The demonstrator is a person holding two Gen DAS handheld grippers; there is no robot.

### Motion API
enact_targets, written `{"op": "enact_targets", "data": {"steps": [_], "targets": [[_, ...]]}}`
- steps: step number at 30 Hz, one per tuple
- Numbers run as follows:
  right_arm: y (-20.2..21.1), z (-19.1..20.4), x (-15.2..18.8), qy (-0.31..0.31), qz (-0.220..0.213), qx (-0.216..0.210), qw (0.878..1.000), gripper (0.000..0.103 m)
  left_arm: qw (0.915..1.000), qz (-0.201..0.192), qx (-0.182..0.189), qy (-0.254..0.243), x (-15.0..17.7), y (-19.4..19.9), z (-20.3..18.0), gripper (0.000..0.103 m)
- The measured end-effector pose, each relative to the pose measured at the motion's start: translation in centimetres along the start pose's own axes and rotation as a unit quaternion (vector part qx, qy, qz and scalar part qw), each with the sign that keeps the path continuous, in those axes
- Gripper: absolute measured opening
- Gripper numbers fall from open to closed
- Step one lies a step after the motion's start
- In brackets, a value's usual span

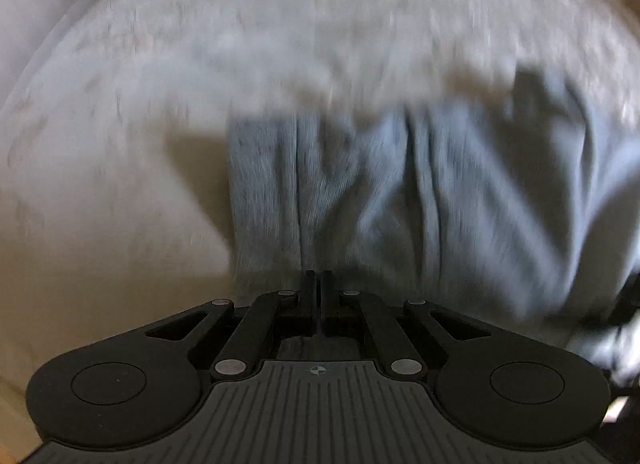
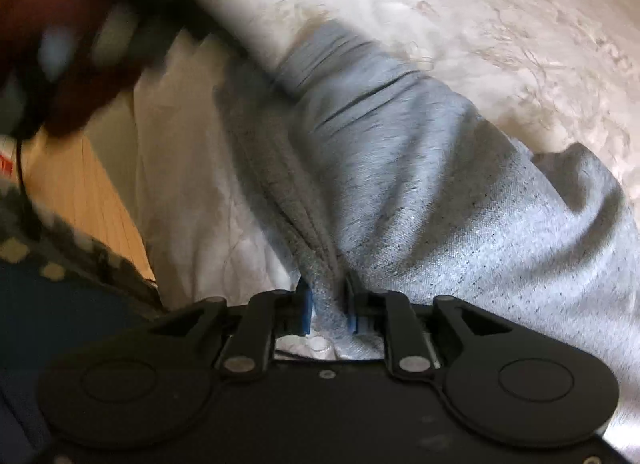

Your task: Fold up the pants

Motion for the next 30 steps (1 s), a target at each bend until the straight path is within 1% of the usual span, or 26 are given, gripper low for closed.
{"op": "enact_targets", "data": {"steps": [1, 2, 4, 5, 6, 8, 9, 10, 12, 13, 15, 17, 19, 21, 22, 23, 24, 25, 26, 27, 28, 29, 30], "targets": [[0.3, -0.3, -0.2, -0.009, -0.003, -0.005, 1.0, 0.029, 1.0, 0.005, -0.003, -0.005, 0.7, -0.2, 0.0, 0.003], [0.8, -0.8, -0.6, -0.02, -0.009, -0.008, 1.0, 0.031, 1.0, 0.006, -0.002, -0.004, 1.3, -0.1, 0.0, 0.003], [2.7, -1.5, -0.5, -0.041, -0.023, -0.017, 0.999, 0.032, 1.0, 0.005, -0.002, 0.0, 1.6, 0.2, 0.1, 0.003], [3.5, -2.4, -0.9, -0.056, -0.035, -0.022, 0.998, 0.035, 1.0, 0.006, -0.002, 0.001, 1.6, 0.3, 0.1, 0.003], [4.1, -3.2, -1.2, -0.071, -0.047, -0.024, 0.996, 0.036, 1.0, 0.008, -0.003, 0.002, 1.5, 0.2, 0.1, 0.003], [5.4, -5.8, -2.3, -0.113, -0.078, -0.02, 0.99, 0.041, 0.9999, 0.012, -0.002, 0.007, 1.4, 0.0, 0.0, 0.003], [5.9, -7.4, -2.9, -0.137, -0.092, -0.016, 0.986, 0.044, 0.9999, 0.012, -0.002, 0.009, 1.5, -0.1, 0.1, 0.003], [6.3, -9.3, -3.6, -0.164, -0.107, -0.004, 0.981, 0.048, 0.9999, 0.011, -0.003, 0.007, 1.5, -0.2, 0.1, 0.003], [6.5, -12.4, -4.7, -0.198, -0.127, 0.027, 0.972, 0.05, 0.9999, 0.01, -0.002, 0.006, 1.6, -0.2, -0.1, 0.003], [6.3, -14.0, -5.5, -0.206, -0.13, 0.044, 0.969, 0.05, 0.9999, 0.01, -0.001, 0.007, 1.7, -0.1, -0.1, 0.003], [5.2, -16.8, -6.9, -0.21, -0.119, 0.076, 0.967, 0.051, 0.9999, 0.01, 0.0, 0.011, 1.8, -0.2, 0.0, 0.003], [3.5, -19.2, -7.9, -0.213, -0.094, 0.089, 0.968, 0.051, 0.9999, 0.01, 0.0, 0.014, 1.8, -0.2, 0.1, 0.003], [1.8, -20.6, -8.6, -0.21, -0.066, 0.091, 0.971, 0.051, 0.9998, 0.009, -0.001, 0.015, 1.7, -0.2, 0.0, 0.003], [0.3, -21.1, -8.5, -0.204, -0.029, 0.078, 0.976, 0.051, 0.9998, 0.009, -0.002, 0.018, 1.8, -0.2, 0.1, 0.003], [-0.3, -21.2, -8.3, -0.201, -0.012, 0.065, 0.977, 0.043, 0.9998, 0.008, -0.002, 0.02, 2.1, -0.1, 0.1, 0.003], [-0.7, -21.3, -8.2, -0.197, 0.004, 0.051, 0.979, 0.02, 0.9997, 0.007, -0.002, 0.022, 1.9, -0.3, 0.1, 0.003], [-0.9, -21.2, -8.1, -0.19, 0.015, 0.034, 0.981, 0.012, 0.9997, 0.007, -0.002, 0.024, 2.0, -0.3, 0.1, 0.003], [-0.9, -20.7, -7.9, -0.179, 0.024, 0.023, 0.983, 0.011, 0.9996, 0.007, -0.002, 0.026, 2.1, -0.2, 0.2, 0.003], [-0.4, -20.2, -7.8, -0.168, 0.024, 0.017, 0.985, 0.009, 0.9995, 0.007, -0.002, 0.031, 2.2, -0.2, 0.3, 0.003], [0.0, -20.0, -7.8, -0.164, 0.017, 0.02, 0.986, 0.009, 0.9993, 0.007, -0.002, 0.037, 2.3, -0.1, 0.3, 0.003], [0.5, -20.0, -7.9, -0.167, 0.0, 0.033, 0.985, 0.008, 0.999, 0.005, -0.003, 0.043, 2.4, -0.1, 0.4, 0.003], [1.2, -20.8, -8.0, -0.191, -0.027, 0.047, 0.98, 0.007, 0.9987, 0.003, -0.004, 0.05, 2.6, 0.0, 0.5, 0.003], [1.5, -21.9, -8.1, -0.23, -0.049, 0.052, 0.971, 0.007, 0.9985, -0.001, -0.006, 0.054, 2.8, 0.1, 0.4, 0.003]]}}
Point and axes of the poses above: each gripper's, at about its wrist camera, not at the fingertips, and y roughly against the way its jaws point, z to its left, x to its underside, the point moved 2 cm from there along -y, roughly the way its jaws point, and after that the axes turned 6 degrees about -x, right-handed, at the moved point
